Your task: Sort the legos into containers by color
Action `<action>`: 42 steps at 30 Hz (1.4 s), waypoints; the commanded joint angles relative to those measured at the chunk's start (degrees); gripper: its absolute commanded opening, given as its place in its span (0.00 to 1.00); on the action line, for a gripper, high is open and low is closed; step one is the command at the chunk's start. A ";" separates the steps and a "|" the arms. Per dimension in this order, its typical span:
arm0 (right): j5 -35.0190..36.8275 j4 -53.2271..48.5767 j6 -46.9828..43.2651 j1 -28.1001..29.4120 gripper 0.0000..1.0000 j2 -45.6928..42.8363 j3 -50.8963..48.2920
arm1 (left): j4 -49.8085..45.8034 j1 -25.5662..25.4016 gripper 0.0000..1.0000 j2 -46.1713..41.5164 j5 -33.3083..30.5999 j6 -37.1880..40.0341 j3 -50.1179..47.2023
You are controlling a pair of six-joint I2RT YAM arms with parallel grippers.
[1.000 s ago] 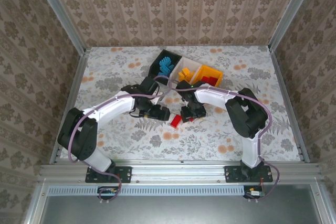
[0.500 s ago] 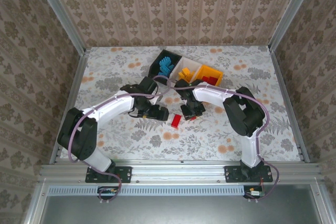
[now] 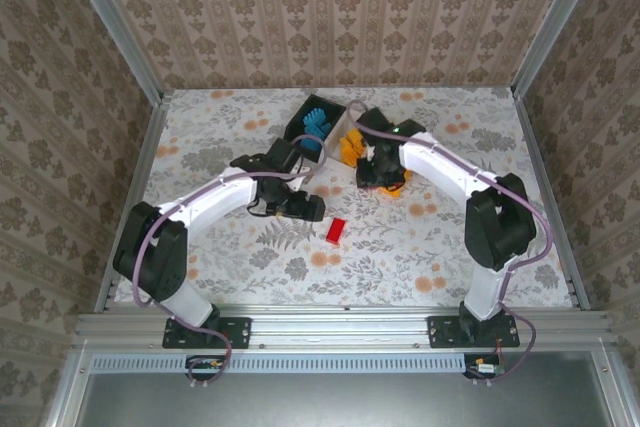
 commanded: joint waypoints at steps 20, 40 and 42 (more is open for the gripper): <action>-0.84 -7.77 -1.45 -12.80 0.34 17.71 17.06 | -5.09 -10.63 0.82 9.66 -5.98 5.47 11.64; -5.18 -1.61 5.54 -12.81 0.57 -1.05 1.05 | -6.22 -12.84 0.72 18.47 -5.61 5.99 15.18; -5.23 -0.05 6.96 -12.79 0.57 -4.02 -3.13 | -6.73 -13.35 0.71 19.49 -5.70 5.99 15.66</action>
